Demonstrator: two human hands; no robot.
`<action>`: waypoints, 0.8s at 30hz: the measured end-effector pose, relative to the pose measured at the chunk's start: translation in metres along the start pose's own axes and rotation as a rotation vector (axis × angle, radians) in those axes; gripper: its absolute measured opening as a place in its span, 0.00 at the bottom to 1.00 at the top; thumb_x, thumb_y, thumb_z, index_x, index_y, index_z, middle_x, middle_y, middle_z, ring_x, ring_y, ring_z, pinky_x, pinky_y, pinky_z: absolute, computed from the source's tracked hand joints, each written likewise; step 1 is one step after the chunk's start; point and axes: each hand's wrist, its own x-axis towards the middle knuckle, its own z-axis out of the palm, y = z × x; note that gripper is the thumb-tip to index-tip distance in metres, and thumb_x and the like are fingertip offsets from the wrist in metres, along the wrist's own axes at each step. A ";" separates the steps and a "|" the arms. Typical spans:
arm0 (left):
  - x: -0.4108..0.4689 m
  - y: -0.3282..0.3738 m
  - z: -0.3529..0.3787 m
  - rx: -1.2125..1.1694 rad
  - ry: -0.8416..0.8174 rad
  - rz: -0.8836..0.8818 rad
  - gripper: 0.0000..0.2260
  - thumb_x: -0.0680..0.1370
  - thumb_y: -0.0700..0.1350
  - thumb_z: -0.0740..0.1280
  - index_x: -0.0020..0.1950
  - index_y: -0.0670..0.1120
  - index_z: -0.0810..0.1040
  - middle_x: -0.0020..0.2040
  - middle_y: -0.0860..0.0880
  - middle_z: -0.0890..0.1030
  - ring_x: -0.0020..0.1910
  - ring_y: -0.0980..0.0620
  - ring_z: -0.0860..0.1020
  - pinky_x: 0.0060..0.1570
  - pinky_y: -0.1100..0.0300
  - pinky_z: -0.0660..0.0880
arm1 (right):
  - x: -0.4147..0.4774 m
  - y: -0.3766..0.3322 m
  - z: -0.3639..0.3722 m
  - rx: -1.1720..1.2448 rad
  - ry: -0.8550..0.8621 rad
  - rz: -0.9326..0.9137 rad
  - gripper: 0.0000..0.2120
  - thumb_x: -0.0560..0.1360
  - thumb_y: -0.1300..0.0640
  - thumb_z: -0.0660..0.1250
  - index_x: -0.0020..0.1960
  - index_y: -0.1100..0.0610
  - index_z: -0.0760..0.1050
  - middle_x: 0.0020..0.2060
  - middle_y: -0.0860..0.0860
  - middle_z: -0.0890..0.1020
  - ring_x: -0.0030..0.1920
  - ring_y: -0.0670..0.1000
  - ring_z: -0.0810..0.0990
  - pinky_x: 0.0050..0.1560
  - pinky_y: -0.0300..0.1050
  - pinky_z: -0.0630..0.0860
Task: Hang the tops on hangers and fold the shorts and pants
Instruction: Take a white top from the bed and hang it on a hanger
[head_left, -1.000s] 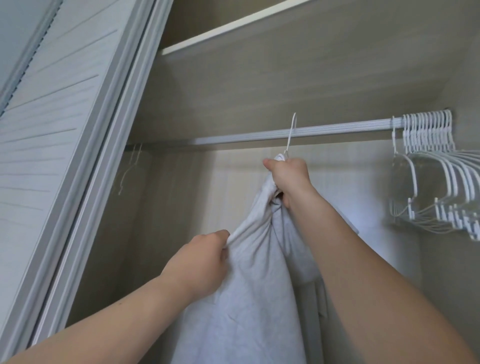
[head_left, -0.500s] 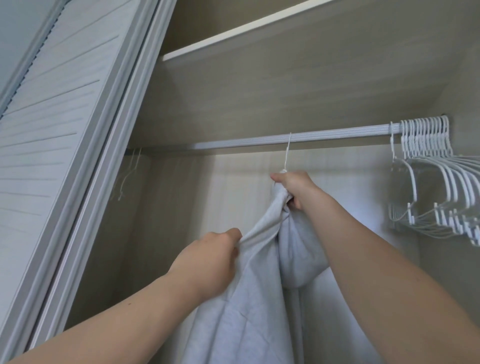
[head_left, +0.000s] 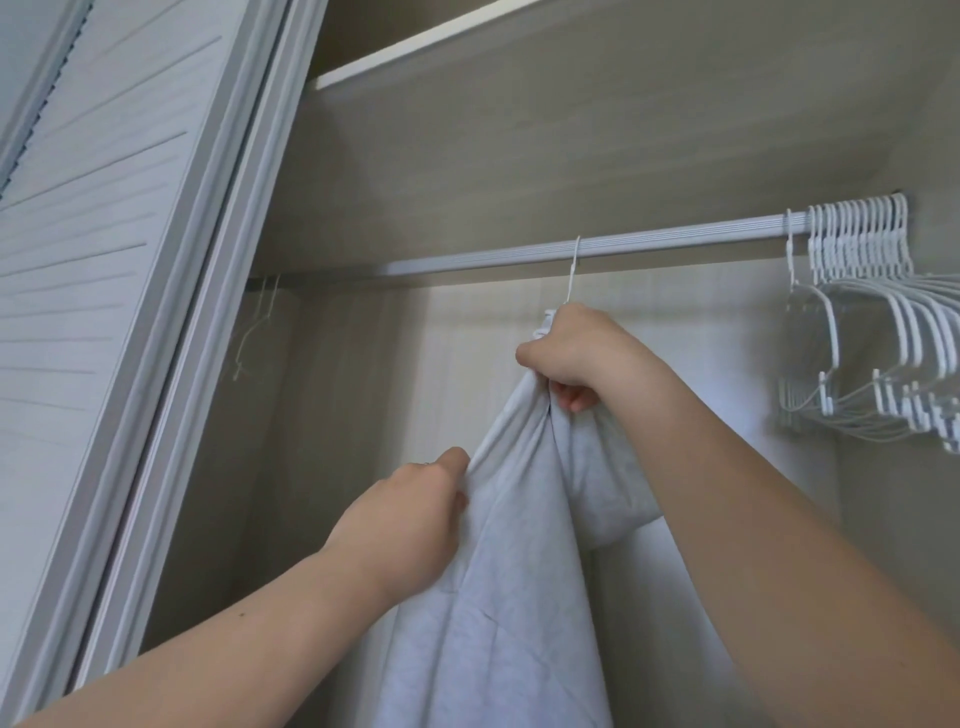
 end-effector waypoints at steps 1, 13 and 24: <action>-0.001 0.001 0.000 -0.007 -0.003 0.003 0.08 0.82 0.45 0.57 0.45 0.49 0.60 0.37 0.49 0.71 0.35 0.44 0.72 0.38 0.50 0.72 | -0.001 -0.002 0.003 0.015 0.026 -0.031 0.08 0.68 0.58 0.62 0.36 0.62 0.75 0.25 0.58 0.82 0.26 0.59 0.84 0.37 0.54 0.85; -0.005 -0.031 -0.006 0.059 -0.141 -0.078 0.04 0.79 0.44 0.60 0.51 0.49 0.65 0.46 0.47 0.76 0.43 0.41 0.76 0.42 0.51 0.75 | 0.026 0.000 0.068 0.414 0.093 -0.238 0.10 0.77 0.57 0.66 0.39 0.60 0.73 0.36 0.54 0.77 0.41 0.57 0.78 0.39 0.45 0.70; 0.026 -0.118 0.000 0.384 -0.209 -0.236 0.09 0.78 0.40 0.61 0.55 0.51 0.64 0.39 0.53 0.65 0.40 0.45 0.70 0.39 0.53 0.66 | 0.090 -0.051 0.185 0.628 -0.013 -0.326 0.13 0.79 0.56 0.65 0.43 0.67 0.73 0.38 0.59 0.76 0.42 0.57 0.75 0.43 0.50 0.71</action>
